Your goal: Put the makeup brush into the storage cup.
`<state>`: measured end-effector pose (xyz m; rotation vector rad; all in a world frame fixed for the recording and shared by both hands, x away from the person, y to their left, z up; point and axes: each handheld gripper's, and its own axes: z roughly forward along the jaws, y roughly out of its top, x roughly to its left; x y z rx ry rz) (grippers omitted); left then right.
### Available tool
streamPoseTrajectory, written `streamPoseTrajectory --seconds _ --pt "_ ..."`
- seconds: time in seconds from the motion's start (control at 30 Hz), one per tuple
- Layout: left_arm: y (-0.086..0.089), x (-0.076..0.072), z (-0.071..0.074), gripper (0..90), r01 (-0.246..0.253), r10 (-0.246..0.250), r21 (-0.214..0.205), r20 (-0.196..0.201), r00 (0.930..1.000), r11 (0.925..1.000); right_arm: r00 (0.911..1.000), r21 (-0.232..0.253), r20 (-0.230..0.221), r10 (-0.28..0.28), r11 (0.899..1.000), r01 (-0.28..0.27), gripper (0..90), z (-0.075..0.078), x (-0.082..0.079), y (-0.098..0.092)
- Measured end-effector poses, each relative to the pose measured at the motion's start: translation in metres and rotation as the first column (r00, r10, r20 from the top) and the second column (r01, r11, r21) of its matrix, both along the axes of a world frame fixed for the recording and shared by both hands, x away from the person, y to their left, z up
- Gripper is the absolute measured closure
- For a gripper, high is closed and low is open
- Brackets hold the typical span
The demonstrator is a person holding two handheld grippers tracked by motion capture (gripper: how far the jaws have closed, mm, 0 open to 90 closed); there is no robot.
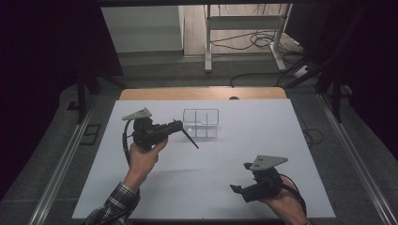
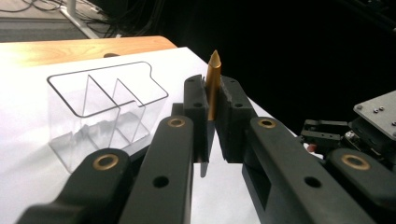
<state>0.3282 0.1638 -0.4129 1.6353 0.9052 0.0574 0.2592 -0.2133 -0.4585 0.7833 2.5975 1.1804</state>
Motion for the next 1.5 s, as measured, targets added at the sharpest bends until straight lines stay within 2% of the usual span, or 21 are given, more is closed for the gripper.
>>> streamPoseTrajectory --seconds 0.3,0.6,0.87,1.1,1.33,1.5 --pt "0.000 0.011 0.006 84.2 -0.026 0.026 0.033 0.009 0.9996 0.9991 0.9996 -0.001 -0.022 -0.016 1.000 0.016 6.2 -0.004 -0.001 -0.007" --pt "0.000 0.025 0.012 84.2 -0.048 0.047 0.048 0.014 0.9988 0.9977 0.9998 -0.023 -0.017 -0.010 1.000 0.010 3.0 -0.006 -0.006 -0.010" --pt "0.003 0.034 0.016 84.2 -0.084 0.082 0.080 0.034 0.9961 0.9932 0.9996 -0.023 -0.020 -0.022 1.000 0.021 2.1 -0.007 -0.007 -0.017" --pt "0.001 0.044 0.021 84.3 -0.104 0.100 0.102 0.045 0.9940 0.9894 0.9988 -0.023 -0.042 -0.025 0.999 0.024 0.6 -0.010 -0.008 -0.020" --pt "-0.002 0.054 0.026 84.3 -0.133 0.125 0.138 0.066 0.9899 0.9814 0.9983 -0.023 -0.043 -0.039 0.999 0.038 0.0 -0.012 -0.009 -0.022" --pt "0.000 0.059 0.025 84.3 -0.153 0.146 0.129 0.061 0.9874 0.9797 0.9982 -0.018 -0.038 -0.046 0.999 0.045 0.0 -0.012 -0.010 -0.024"
